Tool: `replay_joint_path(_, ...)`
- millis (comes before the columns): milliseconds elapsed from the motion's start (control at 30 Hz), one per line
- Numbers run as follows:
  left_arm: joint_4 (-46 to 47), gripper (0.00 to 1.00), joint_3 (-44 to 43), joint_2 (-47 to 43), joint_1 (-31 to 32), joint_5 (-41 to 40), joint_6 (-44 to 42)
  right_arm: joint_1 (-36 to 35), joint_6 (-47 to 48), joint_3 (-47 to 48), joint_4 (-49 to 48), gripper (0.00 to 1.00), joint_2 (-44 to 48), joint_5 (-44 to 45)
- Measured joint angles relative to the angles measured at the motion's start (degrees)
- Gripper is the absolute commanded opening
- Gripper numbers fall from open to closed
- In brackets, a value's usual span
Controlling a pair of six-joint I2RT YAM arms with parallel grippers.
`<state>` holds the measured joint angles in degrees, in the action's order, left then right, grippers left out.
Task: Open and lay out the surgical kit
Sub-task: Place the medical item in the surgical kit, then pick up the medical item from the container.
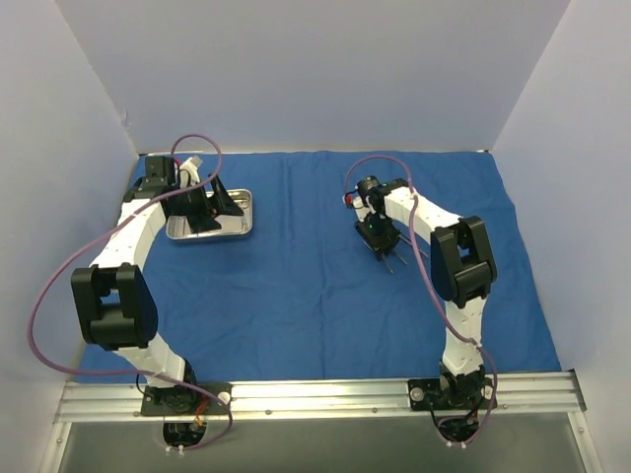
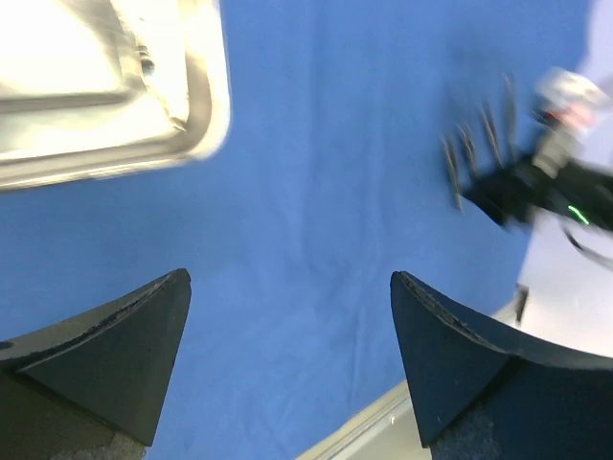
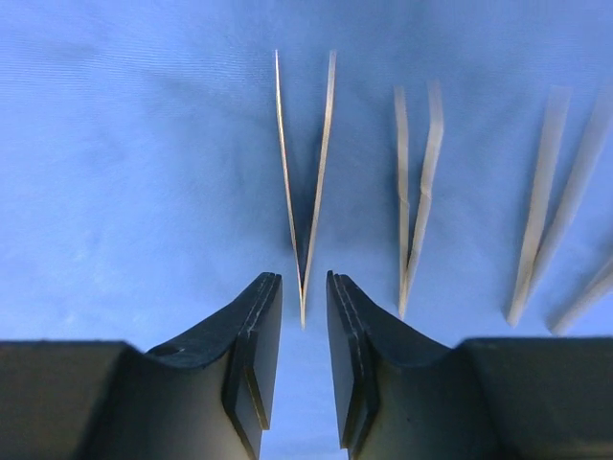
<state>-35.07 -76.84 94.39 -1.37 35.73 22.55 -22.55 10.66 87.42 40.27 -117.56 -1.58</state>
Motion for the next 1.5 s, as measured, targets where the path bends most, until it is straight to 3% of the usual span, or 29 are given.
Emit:
replay_joint_path(267,-9.64,1.00,-12.22,9.68,-1.36,-16.79,3.43,-0.02,-0.81,4.79,0.63,0.30,11.47,-0.31)
replay_joint_path(467,-12.13,0.70,-19.45,15.23,-1.22,-24.79,5.51,-0.02,-1.46,2.60,0.24,0.30,16.72,-1.20)
replay_joint_path(700,-16.35,0.64,-34.62,27.17,-0.94,-33.20,0.20,0.59,-2.51,-3.50,-0.33,0.29,17.18,-3.87)
replay_joint_path(1200,-21.22,0.68,-41.33,37.05,-0.94,-43.93,-0.28,2.43,-3.17,-4.63,-0.70,0.27,19.65,-5.97)
replay_joint_path(1500,-21.27,0.61,-42.25,39.71,-0.98,-44.63,-0.09,2.64,-3.54,-6.54,-0.96,0.26,19.98,-6.21)
